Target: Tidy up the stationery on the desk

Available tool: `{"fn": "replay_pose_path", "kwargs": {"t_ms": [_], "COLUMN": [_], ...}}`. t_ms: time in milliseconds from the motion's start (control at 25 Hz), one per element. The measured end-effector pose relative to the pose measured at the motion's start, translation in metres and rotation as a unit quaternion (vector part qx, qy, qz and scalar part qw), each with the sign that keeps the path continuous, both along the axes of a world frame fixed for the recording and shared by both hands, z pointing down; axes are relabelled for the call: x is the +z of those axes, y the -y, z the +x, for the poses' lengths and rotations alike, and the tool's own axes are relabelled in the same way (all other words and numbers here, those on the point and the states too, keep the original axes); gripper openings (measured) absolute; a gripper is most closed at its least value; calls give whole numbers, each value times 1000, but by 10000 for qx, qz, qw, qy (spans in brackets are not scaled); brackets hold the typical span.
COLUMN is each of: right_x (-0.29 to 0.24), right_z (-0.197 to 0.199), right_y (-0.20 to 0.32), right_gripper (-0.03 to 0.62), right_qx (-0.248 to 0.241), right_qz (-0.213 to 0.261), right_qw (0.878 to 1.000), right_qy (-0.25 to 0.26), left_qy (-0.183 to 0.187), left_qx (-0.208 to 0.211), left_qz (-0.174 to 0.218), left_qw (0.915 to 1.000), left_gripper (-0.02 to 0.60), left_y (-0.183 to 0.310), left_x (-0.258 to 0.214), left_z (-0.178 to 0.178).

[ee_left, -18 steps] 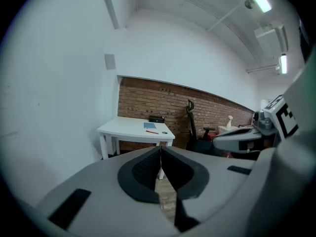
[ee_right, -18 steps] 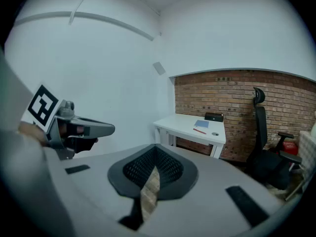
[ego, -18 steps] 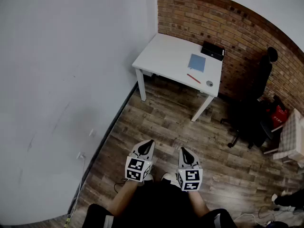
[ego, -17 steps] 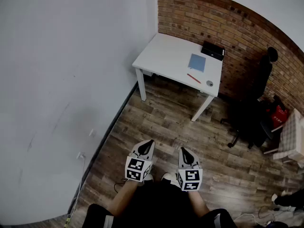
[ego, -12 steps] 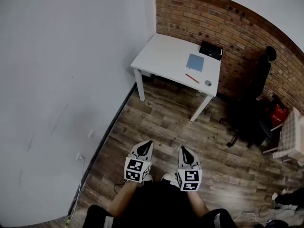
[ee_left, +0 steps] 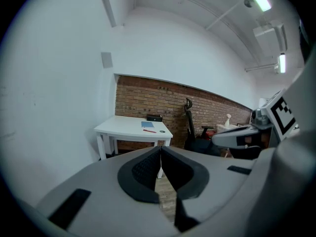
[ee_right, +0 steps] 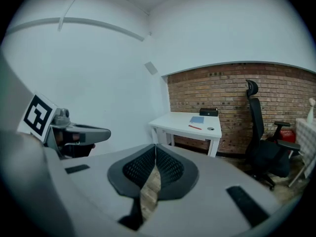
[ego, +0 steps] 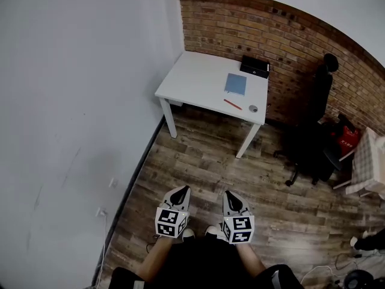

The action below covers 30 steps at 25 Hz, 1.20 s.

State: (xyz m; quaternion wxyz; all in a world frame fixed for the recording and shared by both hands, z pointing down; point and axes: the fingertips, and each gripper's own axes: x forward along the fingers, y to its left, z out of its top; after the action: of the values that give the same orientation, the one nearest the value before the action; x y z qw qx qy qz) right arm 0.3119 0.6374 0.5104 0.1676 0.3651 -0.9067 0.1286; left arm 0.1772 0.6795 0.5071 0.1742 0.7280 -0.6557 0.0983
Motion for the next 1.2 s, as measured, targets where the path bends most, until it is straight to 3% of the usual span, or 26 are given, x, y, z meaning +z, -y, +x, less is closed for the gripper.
{"fn": "replay_pose_path", "kwargs": {"t_ms": [760, 1200], "right_x": [8, 11], "right_z": [56, 46], "right_y": [45, 81], "right_gripper": [23, 23], "right_qx": [63, 109], "right_qz": [-250, -211], "right_qw": [9993, 9988], "right_qy": [280, 438], "left_qy": [110, 25], "left_qx": [-177, -65], "left_qz": [-127, -147], "left_qw": [9997, 9999], "left_gripper": [15, 15], "left_y": [30, 77], "left_x": [7, 18], "left_z": [40, 35]}}
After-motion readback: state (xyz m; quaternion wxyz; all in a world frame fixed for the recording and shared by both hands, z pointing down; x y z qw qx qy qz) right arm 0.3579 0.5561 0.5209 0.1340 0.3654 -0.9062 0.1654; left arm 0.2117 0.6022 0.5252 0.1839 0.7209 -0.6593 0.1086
